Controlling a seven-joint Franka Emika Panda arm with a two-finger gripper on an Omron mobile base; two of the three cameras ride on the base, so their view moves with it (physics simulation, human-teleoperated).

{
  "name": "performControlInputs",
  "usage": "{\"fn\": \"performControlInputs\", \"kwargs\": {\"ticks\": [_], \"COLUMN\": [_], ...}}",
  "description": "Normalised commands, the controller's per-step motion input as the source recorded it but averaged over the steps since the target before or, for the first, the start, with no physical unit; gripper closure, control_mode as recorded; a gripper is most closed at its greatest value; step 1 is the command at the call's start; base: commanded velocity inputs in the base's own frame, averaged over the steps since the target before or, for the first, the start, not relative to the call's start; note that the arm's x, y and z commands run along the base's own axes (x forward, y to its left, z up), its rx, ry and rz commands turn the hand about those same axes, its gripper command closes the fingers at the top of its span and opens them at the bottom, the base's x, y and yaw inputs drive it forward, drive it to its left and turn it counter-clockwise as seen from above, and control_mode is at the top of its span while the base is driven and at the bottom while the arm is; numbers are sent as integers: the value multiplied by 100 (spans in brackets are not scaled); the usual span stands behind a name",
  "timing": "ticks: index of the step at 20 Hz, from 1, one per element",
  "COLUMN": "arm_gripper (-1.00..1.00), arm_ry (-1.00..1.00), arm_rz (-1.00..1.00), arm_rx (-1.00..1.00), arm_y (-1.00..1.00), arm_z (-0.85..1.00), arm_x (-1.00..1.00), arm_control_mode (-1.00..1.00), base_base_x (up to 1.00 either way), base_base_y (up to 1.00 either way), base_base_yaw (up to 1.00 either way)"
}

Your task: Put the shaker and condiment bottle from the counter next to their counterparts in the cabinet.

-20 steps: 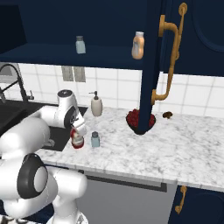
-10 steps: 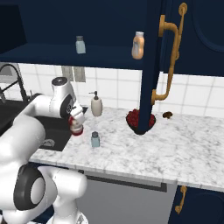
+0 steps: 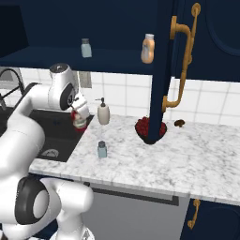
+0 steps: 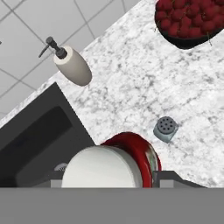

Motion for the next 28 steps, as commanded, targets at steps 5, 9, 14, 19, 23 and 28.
{"fn": "performControlInputs", "kwargs": {"ticks": [5,9,14,19,23,28], "arm_gripper": [100,100,100,100,100,100], "arm_ry": [0,-3,-13,-24,-23,-8], "arm_rz": [0,0,0,0,0,0], "arm_rx": [0,0,-1,-10,-5,0], "arm_y": [-7,-17,-15,-2,-6,-17], "arm_z": [82,71,57,33,26,33], "arm_x": [0,0,0,0,0,0], "arm_control_mode": [-100,-100,-100,-100,-100,-100], "base_base_x": [0,0,0,0,0,0], "base_base_y": [0,0,0,0,0,0], "base_base_yaw": [0,0,0,0,0,0]}}
